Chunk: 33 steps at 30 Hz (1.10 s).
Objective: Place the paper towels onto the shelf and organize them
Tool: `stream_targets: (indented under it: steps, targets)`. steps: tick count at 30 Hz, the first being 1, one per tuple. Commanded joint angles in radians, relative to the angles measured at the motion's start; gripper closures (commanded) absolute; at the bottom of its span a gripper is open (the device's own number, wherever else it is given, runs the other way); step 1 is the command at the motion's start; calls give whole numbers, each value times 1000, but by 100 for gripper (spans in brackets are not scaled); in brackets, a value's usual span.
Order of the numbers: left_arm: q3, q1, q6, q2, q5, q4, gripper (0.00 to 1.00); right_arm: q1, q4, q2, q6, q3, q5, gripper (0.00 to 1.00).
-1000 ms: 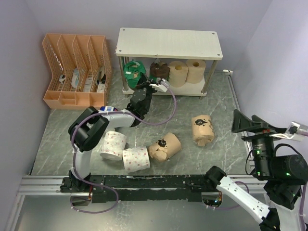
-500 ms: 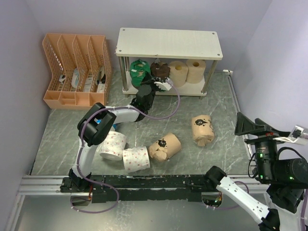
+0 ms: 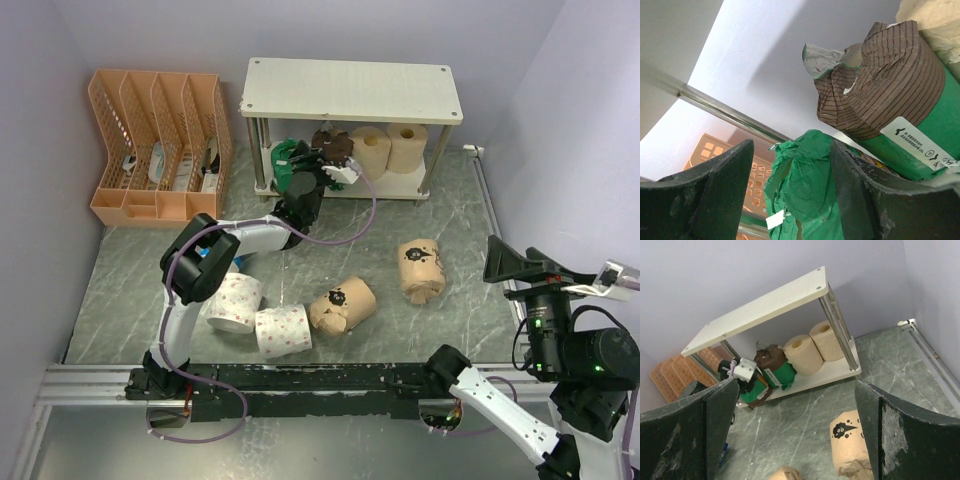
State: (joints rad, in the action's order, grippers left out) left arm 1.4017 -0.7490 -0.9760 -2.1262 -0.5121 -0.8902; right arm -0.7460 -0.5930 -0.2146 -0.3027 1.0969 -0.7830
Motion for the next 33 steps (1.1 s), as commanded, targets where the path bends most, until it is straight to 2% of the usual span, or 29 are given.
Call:
stream_targets:
  steps: [1, 6, 9, 12, 14, 17, 19, 23, 28, 30, 33]
  targets:
    - [18, -19, 4, 87, -20, -22, 27, 2, 6, -12, 2, -19, 9, 0]
    - [-76, -65, 12, 214, -32, -17, 27, 3, 16, -22, 3, -31, 31, 0]
    - [-161, -92, 89, 312, -19, 60, 27, 3, 19, -27, 7, -29, 42, 0]
    - [-181, -112, 209, 392, 16, 290, 27, 3, 22, -32, 6, -27, 54, 0]
    - [-133, -100, 335, 421, 110, 564, 29, 3, 23, -35, 4, -31, 61, 0]
    - [-61, -22, 541, 452, 352, 871, 31, 2, 31, -36, -2, -47, 71, 0]
    - [-47, 31, 635, 495, 488, 976, 31, 3, 44, -39, -5, -66, 81, 0]
    - [-30, 135, 759, 588, 677, 1131, 32, 3, 47, -92, 17, -88, 141, 0]
    - [-38, 223, 794, 734, 723, 1297, 29, 3, -5, -315, 49, -103, 365, 0]
    - [-35, 250, 807, 792, 706, 1355, 28, 3, 35, -397, 66, -139, 508, 0]
    - [-27, 295, 809, 891, 714, 1461, 29, 3, 192, -465, 71, -218, 764, 0]
